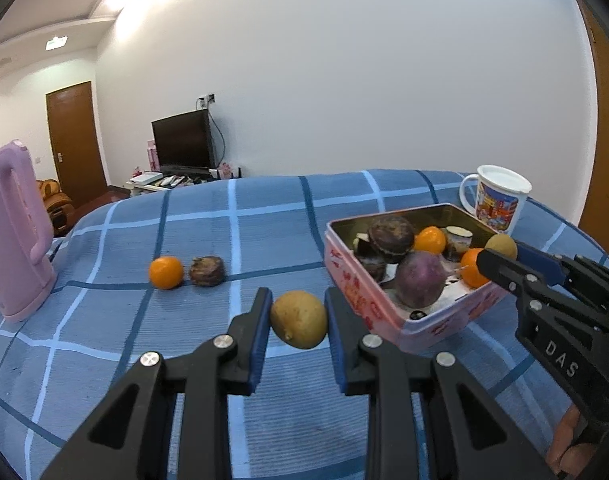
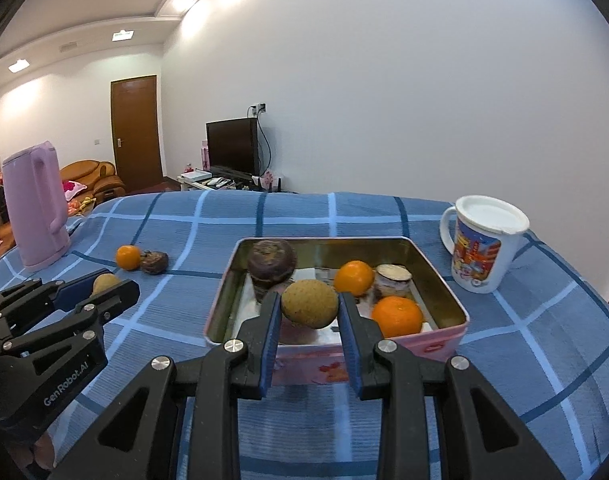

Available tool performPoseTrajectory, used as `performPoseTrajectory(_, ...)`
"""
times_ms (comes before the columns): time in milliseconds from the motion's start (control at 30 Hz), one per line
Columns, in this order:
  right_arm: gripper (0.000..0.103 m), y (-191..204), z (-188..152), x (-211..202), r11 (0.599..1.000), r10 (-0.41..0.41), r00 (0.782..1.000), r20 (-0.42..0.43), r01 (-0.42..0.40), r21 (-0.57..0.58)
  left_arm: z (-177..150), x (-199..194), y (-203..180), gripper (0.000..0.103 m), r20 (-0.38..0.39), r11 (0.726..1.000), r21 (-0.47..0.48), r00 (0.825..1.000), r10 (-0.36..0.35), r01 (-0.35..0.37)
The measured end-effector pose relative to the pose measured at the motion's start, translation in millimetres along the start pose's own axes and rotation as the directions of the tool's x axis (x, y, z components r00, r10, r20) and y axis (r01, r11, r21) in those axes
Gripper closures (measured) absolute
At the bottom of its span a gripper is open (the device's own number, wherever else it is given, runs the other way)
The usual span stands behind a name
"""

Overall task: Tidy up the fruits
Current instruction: 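Carry both kiwis toward the pink tin box, then lower the kiwis into the tin box and open both tools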

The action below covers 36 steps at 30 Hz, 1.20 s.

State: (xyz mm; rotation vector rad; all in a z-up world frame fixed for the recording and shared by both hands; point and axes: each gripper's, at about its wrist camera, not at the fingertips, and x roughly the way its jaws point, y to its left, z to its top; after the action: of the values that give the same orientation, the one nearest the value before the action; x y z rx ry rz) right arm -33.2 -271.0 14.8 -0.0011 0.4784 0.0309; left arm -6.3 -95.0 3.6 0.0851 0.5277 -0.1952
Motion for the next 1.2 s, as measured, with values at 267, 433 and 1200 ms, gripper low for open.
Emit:
performPoseTrajectory(267, 0.072, -30, 0, 0, 0.998, -0.043, 0.999, -0.012, 0.044, 0.036, 5, 0, -15, 0.074, 0.019, 1.000, -0.001, 0.999, -0.029, 0.029)
performPoseTrajectory(433, 0.072, -44, 1, 0, 0.997, -0.073, 0.997, -0.011, 0.074, 0.039, 12, -3, -23, 0.074, 0.036, 0.999, 0.010, 0.998, -0.052, 0.052)
performPoseTrajectory(1200, 0.072, -100, 31, 34, 0.988, -0.118, 0.992, -0.041, 0.121, 0.093, 50, 38, -84, 0.074, 0.015, 0.987, 0.014, 0.987, -0.158, 0.157)
